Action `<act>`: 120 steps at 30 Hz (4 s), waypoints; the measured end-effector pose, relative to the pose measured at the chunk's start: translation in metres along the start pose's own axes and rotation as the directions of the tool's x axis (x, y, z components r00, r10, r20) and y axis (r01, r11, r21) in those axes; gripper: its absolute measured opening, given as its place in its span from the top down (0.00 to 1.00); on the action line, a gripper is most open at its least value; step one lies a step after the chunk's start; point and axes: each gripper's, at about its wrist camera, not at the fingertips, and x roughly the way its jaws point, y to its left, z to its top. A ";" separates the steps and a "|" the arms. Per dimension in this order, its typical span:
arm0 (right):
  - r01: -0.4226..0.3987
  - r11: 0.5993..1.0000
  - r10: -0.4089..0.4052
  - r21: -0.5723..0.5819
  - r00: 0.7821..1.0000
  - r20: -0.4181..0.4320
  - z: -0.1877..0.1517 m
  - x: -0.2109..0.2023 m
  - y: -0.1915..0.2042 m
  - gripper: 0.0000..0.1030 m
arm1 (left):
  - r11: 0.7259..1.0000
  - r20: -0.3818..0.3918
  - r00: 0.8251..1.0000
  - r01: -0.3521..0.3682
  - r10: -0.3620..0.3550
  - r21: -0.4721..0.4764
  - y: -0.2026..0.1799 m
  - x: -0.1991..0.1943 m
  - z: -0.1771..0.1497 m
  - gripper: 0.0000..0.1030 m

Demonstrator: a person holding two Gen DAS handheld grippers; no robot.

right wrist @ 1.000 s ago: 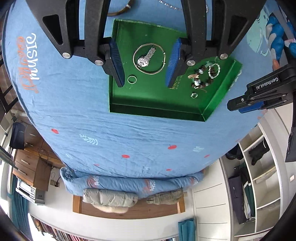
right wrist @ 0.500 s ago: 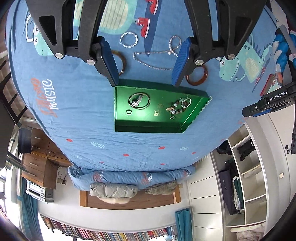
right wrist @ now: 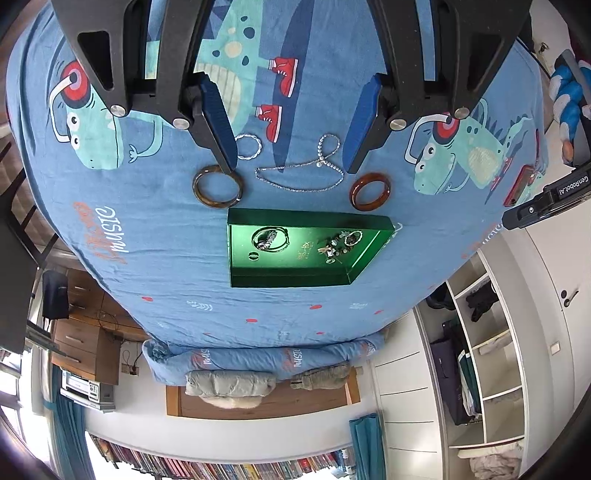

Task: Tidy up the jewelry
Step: 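Lift both grippers back from the green tray, then move the left gripper to the pearl necklace while the right gripper approaches the large twisted silver hoop, then grasp the pearl necklace with the left gripper while the right gripper grasps the twisted hoop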

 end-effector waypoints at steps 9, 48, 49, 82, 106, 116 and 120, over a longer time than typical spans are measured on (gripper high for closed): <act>0.011 1.000 -0.011 -0.011 1.000 0.021 -0.014 -0.022 0.007 0.43 | 1.000 0.027 1.000 0.006 -0.006 0.005 0.000 -0.022 -0.010 0.48; 0.009 0.998 -0.010 0.068 1.000 0.011 -0.031 0.010 -0.025 0.43 | 0.993 -0.040 0.994 -0.104 0.106 0.062 -0.013 0.028 -0.031 0.48; 0.010 0.998 -0.010 0.068 1.000 0.010 -0.031 0.011 -0.027 0.43 | 0.992 -0.043 0.993 -0.108 0.111 0.062 -0.014 0.031 -0.031 0.48; -0.061 0.998 0.054 -0.032 0.982 -0.182 -0.035 0.140 -0.063 0.46 | 0.973 -0.335 0.931 0.194 -0.143 0.125 -0.100 0.203 -0.059 0.48; -0.184 0.978 0.170 -0.101 0.976 -0.137 -0.039 0.130 -0.078 0.60 | 0.956 -0.313 0.943 0.189 -0.114 0.223 -0.151 0.211 -0.050 0.92; -0.128 0.989 0.125 -0.070 0.991 -0.035 -0.033 0.071 -0.079 0.60 | 0.945 -0.195 0.968 0.203 -0.155 0.255 -0.156 0.152 -0.014 0.92; -0.109 0.991 0.109 -0.079 0.994 -0.003 -0.027 0.051 -0.073 0.60 | 0.944 -0.146 0.973 0.210 -0.177 0.253 -0.152 0.130 0.009 0.92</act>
